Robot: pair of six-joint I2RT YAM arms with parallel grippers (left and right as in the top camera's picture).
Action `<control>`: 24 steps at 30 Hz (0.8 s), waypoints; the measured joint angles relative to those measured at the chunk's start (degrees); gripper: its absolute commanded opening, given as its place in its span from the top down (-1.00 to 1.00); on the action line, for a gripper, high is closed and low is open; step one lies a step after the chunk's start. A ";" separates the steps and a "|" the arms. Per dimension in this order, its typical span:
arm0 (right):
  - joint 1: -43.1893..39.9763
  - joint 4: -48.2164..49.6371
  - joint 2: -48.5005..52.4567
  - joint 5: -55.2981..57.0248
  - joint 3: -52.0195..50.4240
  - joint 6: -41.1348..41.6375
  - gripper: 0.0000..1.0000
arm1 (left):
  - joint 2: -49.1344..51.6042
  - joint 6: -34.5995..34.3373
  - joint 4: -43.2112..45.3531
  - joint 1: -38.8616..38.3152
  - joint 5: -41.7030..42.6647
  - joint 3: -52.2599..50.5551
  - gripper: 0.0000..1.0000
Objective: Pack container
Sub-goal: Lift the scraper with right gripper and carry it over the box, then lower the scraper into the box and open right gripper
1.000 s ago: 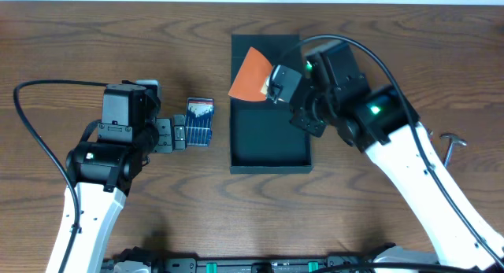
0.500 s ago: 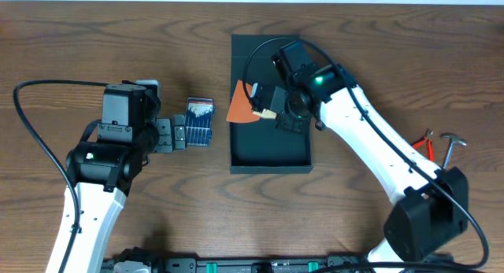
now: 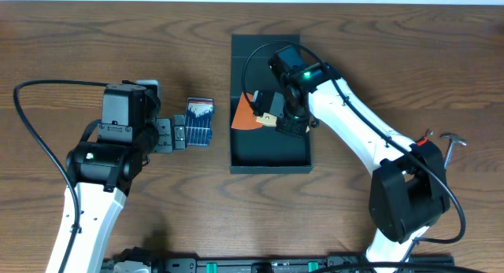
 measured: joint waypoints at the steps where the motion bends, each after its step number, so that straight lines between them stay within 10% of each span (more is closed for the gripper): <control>1: -0.20 0.07 0.00 -0.02 -0.11 0.00 0.98 | 0.00 0.02 0.00 0.00 0.00 0.00 -0.97; 16: -0.57 2.21 0.00 -1.99 -3.02 0.00 0.94 | 0.00 0.00 0.00 0.00 0.00 0.00 -0.98; 19: -0.57 2.32 0.00 -2.54 -3.04 0.11 0.18 | 0.00 0.00 0.00 0.00 0.02 0.00 -0.97; 24: -0.57 2.38 0.00 -3.19 -3.04 0.11 -0.04 | 0.00 0.02 0.00 0.00 0.00 0.00 -0.97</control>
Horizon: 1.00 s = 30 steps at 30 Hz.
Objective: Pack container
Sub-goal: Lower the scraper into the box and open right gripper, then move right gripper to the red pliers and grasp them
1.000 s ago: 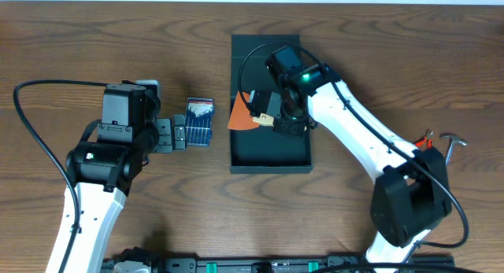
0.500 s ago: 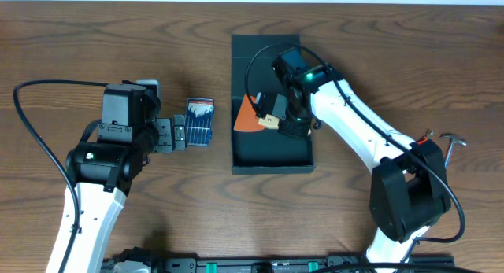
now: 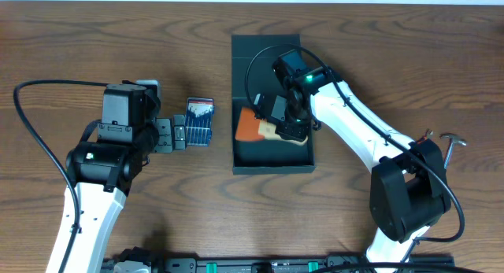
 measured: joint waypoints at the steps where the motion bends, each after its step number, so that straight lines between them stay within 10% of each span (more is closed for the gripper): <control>1: 0.00 0.00 0.00 -0.07 0.00 0.02 -0.06 | 0.00 0.00 0.00 0.00 0.00 0.00 -0.97; 14: -0.02 0.87 -0.04 -0.31 1.22 5.60 -0.15 | 0.00 0.00 -0.02 0.00 0.02 0.00 -0.97; 22: -7.06 -6.82 -6.43 4.68 16.11 29.18 -0.29 | 0.00 0.00 -0.09 -0.02 0.02 0.02 -0.97; 30: -33.22 -26.10 -17.59 14.75 21.31 61.55 -0.40 | 0.00 0.00 -0.15 0.00 0.02 0.04 -0.97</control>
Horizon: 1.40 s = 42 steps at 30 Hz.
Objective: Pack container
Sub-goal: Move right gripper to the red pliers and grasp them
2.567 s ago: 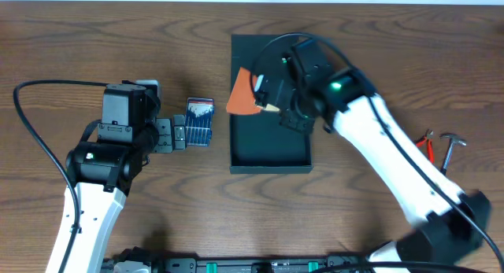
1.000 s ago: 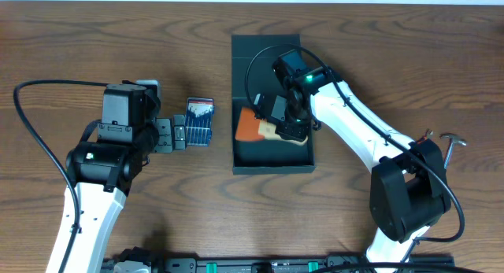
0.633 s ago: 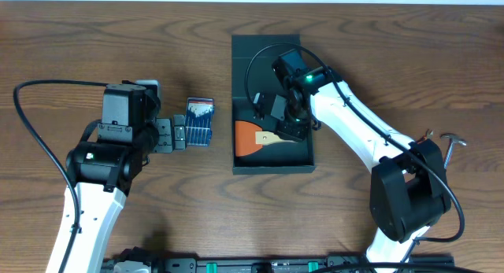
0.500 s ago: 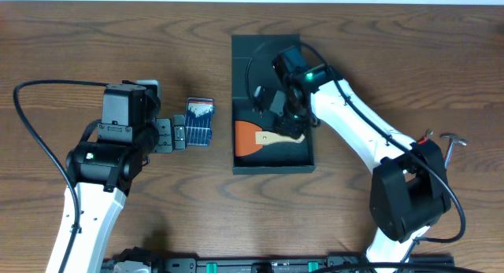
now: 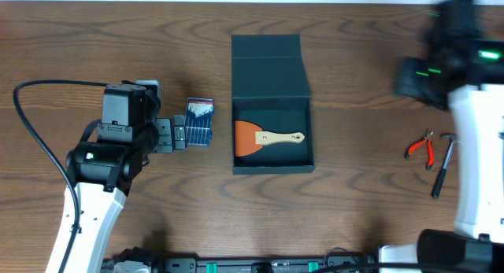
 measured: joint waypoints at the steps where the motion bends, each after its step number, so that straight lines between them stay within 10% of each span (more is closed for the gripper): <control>1: -3.06 -0.92 -0.20 0.46 -0.24 2.40 -0.44 | 0.00 -0.02 -0.02 0.00 -0.02 0.00 -0.97; 23: -14.36 34.45 0.85 -0.13 -41.03 9.55 -0.57 | 0.00 0.00 -1.29 0.00 -0.02 0.04 -0.97; 42: -14.73 41.51 9.60 -0.17 -43.58 8.68 -0.54 | 0.00 0.00 -1.29 0.00 -0.02 0.04 -0.97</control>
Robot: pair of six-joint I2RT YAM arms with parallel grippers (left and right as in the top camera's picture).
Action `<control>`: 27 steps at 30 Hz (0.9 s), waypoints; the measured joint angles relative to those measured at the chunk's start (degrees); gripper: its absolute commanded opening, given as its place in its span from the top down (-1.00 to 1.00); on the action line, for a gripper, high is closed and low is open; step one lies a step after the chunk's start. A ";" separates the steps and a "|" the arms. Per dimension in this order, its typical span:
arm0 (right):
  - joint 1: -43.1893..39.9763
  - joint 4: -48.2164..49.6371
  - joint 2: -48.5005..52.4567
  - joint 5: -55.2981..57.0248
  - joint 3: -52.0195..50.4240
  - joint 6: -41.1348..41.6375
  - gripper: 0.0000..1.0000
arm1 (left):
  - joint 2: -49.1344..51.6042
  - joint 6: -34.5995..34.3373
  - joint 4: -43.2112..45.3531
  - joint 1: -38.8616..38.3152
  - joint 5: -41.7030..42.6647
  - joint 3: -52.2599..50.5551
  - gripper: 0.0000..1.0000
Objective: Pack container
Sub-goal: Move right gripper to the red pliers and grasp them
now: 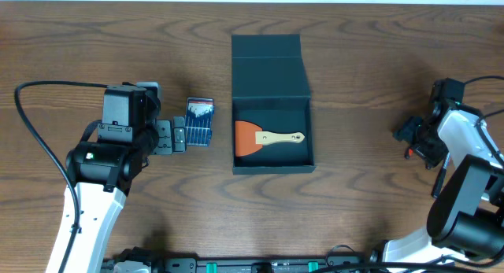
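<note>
A dark box (301,159) lies open in the middle of the table, its lid (266,57) folded back. Inside it rests an orange scraper (253,138) with a wooden handle. To the left of the box lies a blue drill-bit case (199,121). My left gripper (175,136) sits at the case's left edge, fingers apart and nothing gripped. At the far right, my right gripper (409,136) is low over the red pliers (409,153), of which only a sliver shows. Whether its fingers grip them cannot be made out.
The table's far edge runs along the top of the overhead view. A black cable (31,123) loops out to the left of the left arm. The right arm covers the spot beside the pliers.
The right arm, then raised and blurred at the top right, has come down at the right side and its gripper now covers the red pliers. The left arm, case, box and scraper are unchanged.
My right gripper held the orange scraper tilted over the box, then lower inside it. Then the scraper lay flat in the box and the arm was up at the far right. Now that gripper is at the pliers. The left arm never moved.
</note>
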 measured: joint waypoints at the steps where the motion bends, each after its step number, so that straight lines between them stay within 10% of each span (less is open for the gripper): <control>1: 0.00 0.39 0.50 -0.09 0.00 -0.07 -0.53 | 0.00 -0.02 0.00 0.00 0.00 0.00 -0.97; 27: -0.37 7.04 4.46 -3.43 0.00 -5.75 -0.46 | 0.00 0.00 0.00 0.00 0.02 0.00 -0.97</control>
